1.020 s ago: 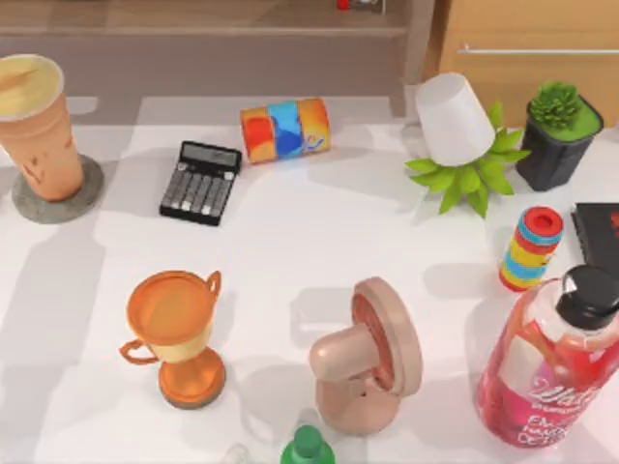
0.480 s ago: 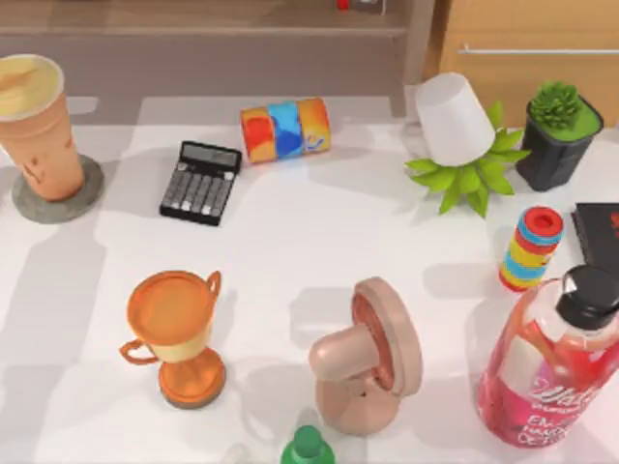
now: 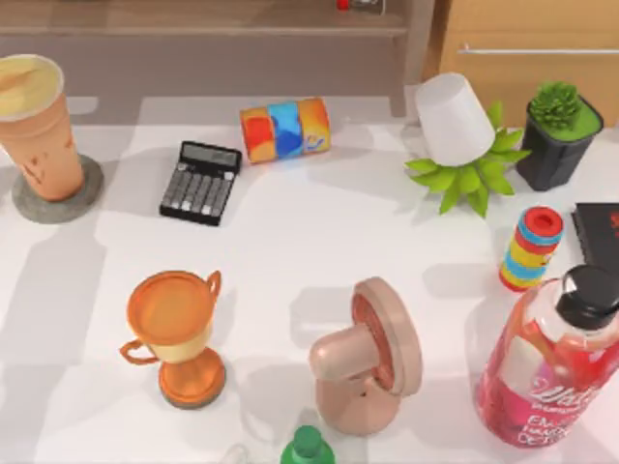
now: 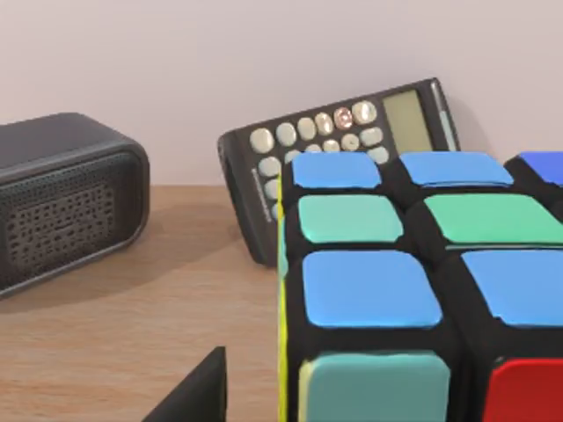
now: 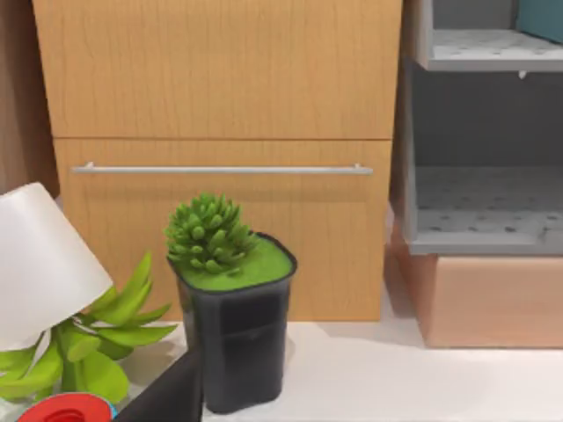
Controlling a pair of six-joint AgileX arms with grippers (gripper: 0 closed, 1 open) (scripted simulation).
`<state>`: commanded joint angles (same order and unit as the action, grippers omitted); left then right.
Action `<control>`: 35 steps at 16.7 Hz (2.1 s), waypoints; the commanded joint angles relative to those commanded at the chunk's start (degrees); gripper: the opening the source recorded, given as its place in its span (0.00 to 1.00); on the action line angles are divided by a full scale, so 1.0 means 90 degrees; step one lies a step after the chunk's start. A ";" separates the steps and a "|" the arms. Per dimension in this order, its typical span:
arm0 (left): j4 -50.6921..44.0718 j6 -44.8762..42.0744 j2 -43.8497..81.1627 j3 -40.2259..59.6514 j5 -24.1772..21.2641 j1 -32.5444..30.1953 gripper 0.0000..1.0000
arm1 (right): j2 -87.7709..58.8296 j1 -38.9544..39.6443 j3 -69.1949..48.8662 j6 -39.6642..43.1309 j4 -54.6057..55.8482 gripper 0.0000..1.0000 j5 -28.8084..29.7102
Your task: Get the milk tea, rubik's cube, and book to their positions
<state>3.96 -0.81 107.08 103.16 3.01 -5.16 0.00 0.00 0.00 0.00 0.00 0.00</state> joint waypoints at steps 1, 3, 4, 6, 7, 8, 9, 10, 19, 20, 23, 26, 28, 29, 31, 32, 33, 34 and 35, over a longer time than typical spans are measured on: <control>0.0000 0.0000 0.0000 0.0000 0.0000 0.0000 1.00 | 0.0000 0.0000 0.0000 0.0000 0.0000 1.00 0.0000; 0.0000 0.0000 0.0000 0.0000 0.0000 0.0000 1.00 | 0.0000 0.0000 0.0000 0.0000 0.0000 1.00 0.0000; 0.0000 0.0000 0.0000 0.0000 0.0000 0.0000 1.00 | 0.0000 0.0000 0.0000 0.0000 0.0000 1.00 0.0000; 0.0001 0.0000 -0.0004 -0.0002 0.0000 0.0010 1.00 | 0.0000 0.0000 0.0000 0.0000 0.0000 1.00 0.0000; 0.0006 -0.0002 -0.0025 -0.0026 0.0002 0.0010 1.00 | 0.0000 0.0000 0.0000 0.0000 0.0000 1.00 0.0000; 0.0030 -0.0001 -0.0108 -0.0117 0.0007 0.0007 1.00 | 0.0000 0.0000 0.0000 0.0000 0.0000 1.00 0.0000; 0.0060 -0.0004 -0.0241 -0.0263 0.0011 0.0004 1.00 | 0.0000 0.0000 0.0000 0.0000 0.0000 1.00 0.0000; 0.0089 -0.0002 -0.0372 -0.0442 0.0015 0.0001 1.00 | 0.0000 0.0000 0.0000 0.0000 0.0000 1.00 0.0000; 0.0179 -0.0006 -0.0814 -0.1005 0.0025 0.0003 1.00 | 0.0000 0.0000 0.0000 0.0000 0.0000 1.00 0.0000; 0.0167 -0.0011 -0.0948 -0.1132 0.0014 0.0003 1.00 | 0.0000 0.0000 0.0000 0.0000 0.0000 1.00 0.0000; 0.0112 -0.0022 -0.1755 -0.1883 -0.0027 0.0027 1.00 | 0.0000 0.0000 0.0000 0.0000 0.0000 1.00 0.0000; 0.0042 -0.0018 -0.3079 -0.3093 -0.0067 0.0089 1.00 | 0.0000 0.0000 0.0000 0.0000 0.0000 1.00 0.0000; -0.0009 -0.0007 -0.4156 -0.4091 -0.0098 0.0144 1.00 | 0.0000 0.0000 0.0000 0.0000 0.0000 1.00 0.0000; -0.0035 0.0000 -0.4733 -0.4629 -0.0114 0.0173 1.00 | 0.0000 0.0000 0.0000 0.0000 0.0000 1.00 0.0000; -0.0088 0.0016 -0.5932 -0.5752 -0.0150 0.0235 1.00 | 0.0000 0.0000 0.0000 0.0000 0.0000 1.00 0.0000; -0.0116 0.0025 -0.6542 -0.6324 -0.0170 0.0266 1.00 | 0.0000 0.0000 0.0000 0.0000 0.0000 1.00 0.0000; -0.0144 0.0034 -0.7148 -0.6895 -0.0190 0.0296 1.00 | 0.0000 0.0000 0.0000 0.0000 0.0000 1.00 0.0000; -0.0173 0.0043 -0.7745 -0.7459 -0.0209 0.0327 1.00 | 0.0000 0.0000 0.0000 0.0000 0.0000 1.00 0.0000; -0.0202 0.0052 -0.8324 -0.8009 -0.0229 0.0357 1.00 | 0.0000 0.0000 0.0000 0.0000 0.0000 1.00 0.0000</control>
<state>2.14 -0.34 32.16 31.07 0.95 -1.94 0.00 0.00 0.00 0.00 0.00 0.00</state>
